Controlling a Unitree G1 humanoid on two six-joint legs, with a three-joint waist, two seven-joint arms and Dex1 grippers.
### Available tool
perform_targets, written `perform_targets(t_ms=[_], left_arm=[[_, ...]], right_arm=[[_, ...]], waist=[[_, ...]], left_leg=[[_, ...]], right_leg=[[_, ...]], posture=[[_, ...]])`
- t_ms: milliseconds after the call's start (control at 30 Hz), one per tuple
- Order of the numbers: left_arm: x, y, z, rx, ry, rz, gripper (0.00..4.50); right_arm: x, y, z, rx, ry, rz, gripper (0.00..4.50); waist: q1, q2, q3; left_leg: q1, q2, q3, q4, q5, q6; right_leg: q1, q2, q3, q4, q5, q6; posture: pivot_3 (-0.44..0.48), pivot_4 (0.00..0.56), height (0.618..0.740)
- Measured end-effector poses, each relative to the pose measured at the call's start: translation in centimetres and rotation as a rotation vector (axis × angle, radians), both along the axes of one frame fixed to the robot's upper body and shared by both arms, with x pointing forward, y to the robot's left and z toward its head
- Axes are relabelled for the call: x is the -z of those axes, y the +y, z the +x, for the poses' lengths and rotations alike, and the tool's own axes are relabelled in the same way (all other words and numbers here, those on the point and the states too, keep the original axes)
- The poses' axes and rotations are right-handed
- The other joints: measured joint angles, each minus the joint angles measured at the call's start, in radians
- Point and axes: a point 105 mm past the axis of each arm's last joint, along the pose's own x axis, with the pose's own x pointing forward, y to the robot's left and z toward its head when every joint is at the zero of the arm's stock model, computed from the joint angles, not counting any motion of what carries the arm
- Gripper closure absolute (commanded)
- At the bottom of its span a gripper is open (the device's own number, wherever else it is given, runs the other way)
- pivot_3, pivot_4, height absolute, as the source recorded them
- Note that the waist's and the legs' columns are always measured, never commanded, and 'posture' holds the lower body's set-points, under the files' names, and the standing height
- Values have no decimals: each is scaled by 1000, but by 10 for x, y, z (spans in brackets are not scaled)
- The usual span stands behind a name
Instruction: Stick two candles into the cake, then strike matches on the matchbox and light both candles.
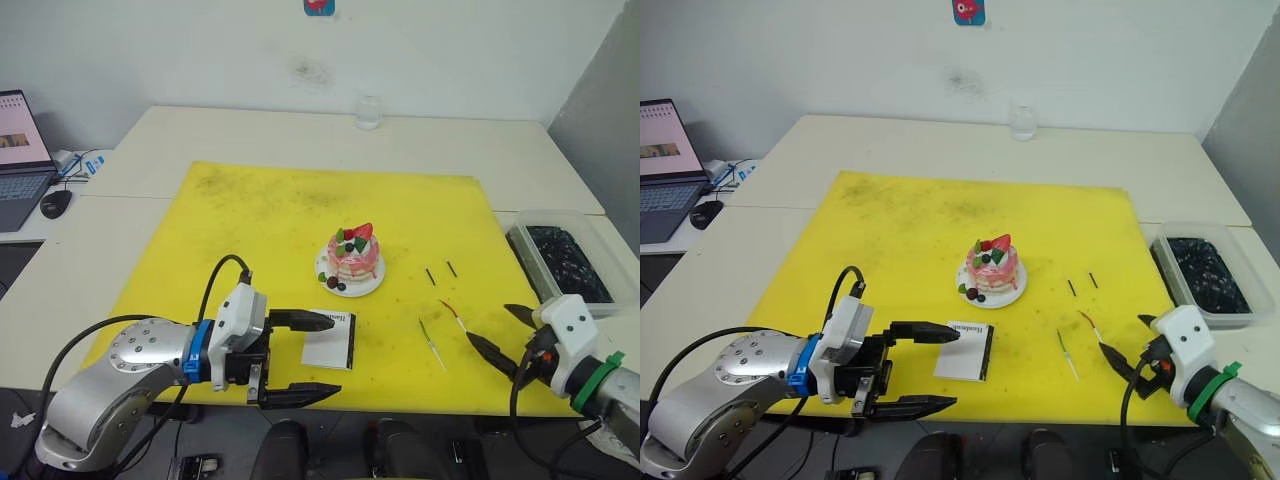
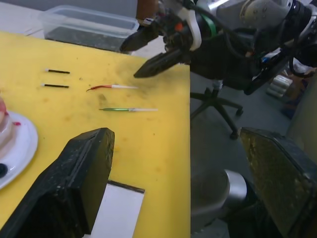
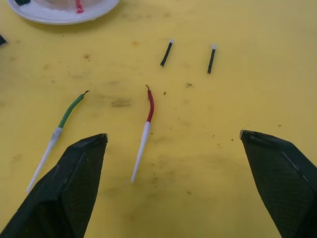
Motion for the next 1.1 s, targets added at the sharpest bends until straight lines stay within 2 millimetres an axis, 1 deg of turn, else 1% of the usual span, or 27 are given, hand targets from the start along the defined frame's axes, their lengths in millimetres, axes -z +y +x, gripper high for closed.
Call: perform_targets(t_ms=[133, 333, 400, 467, 533, 567, 600, 733, 767, 800, 933, 1100], left_arm=[[1, -2, 0, -1, 6, -4, 22], [3, -3, -1, 4, 14, -5, 22], [3, -3, -1, 3, 15, -5, 0], [4, -2, -2, 2, 14, -7, 0], [5, -2, -2, 1, 17, -9, 0], [5, -2, -2, 0, 18, -9, 0], [6, -2, -3, -1, 22, -9, 0], [10, 0, -5, -10, 28, -8, 0], [10, 0, -5, -13, 23, -7, 0], [11, 0, -5, -16, 22, -6, 0], [14, 2, -6, -32, 25, -5, 0], [19, 4, 1, -90, 49, 22, 0]], right_arm=[[6, 4, 1, -1, 2, -2, 0], [23, 7, 5, 25, 26, 7, 0], [27, 8, 7, 37, 28, 6, 396], [30, 10, 7, 32, 32, 2, 980], [32, 14, 7, 21, 34, 1, 1739], [32, 15, 6, 17, 35, 1, 2041], [32, 15, 6, 15, 35, 3, 2474], [35, 15, 3, 17, 43, 8, 3904], [35, 15, 3, 17, 44, 8, 4250], [35, 15, 3, 17, 45, 9, 4474], [36, 15, 3, 25, 51, 22, 4474], [32, 12, 3, 50, 62, 76, 4474]], waist=[[0, 0, 0], [0, 0, 0], [0, 0, 0], [0, 0, 0], [0, 0, 0], [0, 0, 0], [0, 0, 0], [0, 0, 0], [0, 0, 0], [0, 0, 0], [0, 0, 0], [0, 0, 0]], left_leg=[[0, 0, 0, 0, 0, 0], [0, 0, 0, 0, 0, 0], [0, 0, 0, 0, 0, 0], [0, 0, 0, 0, 0, 0], [0, 0, 0, 0, 0, 0], [0, 0, 0, 0, 0, 0], [0, 0, 0, 0, 0, 0], [1, 0, 0, 1, 0, 0], [1, 0, 0, 1, 0, 0], [1, 0, 0, 1, 0, 0], [1, 0, -1, 0, 0, 0], [1, 0, -1, 0, 0, 0]], right_leg=[[0, 0, 0, 0, -1, -2], [0, 0, 0, 0, -2, -3], [0, 0, 0, 0, -2, -3], [0, 0, 0, 0, -2, -3], [0, 0, 0, 0, -2, -3], [0, 0, 0, 0, -2, -3], [0, 0, 1, 0, -2, -4], [1, -1, 1, 0, -3, -5], [1, -1, 1, 0, -3, -5], [1, -1, 0, 0, -3, -5], [1, -1, 0, 0, -3, -5], [1, -1, 0, 0, -3, -6]], posture=[[0, 150, 740], [0, 150, 740], [0, 150, 740], [0, 150, 740], [0, 150, 740], [0, 150, 740], [0, 150, 740], [0, 150, 740], [0, 150, 740], [0, 150, 740], [0, 150, 740], [0, 150, 740]])
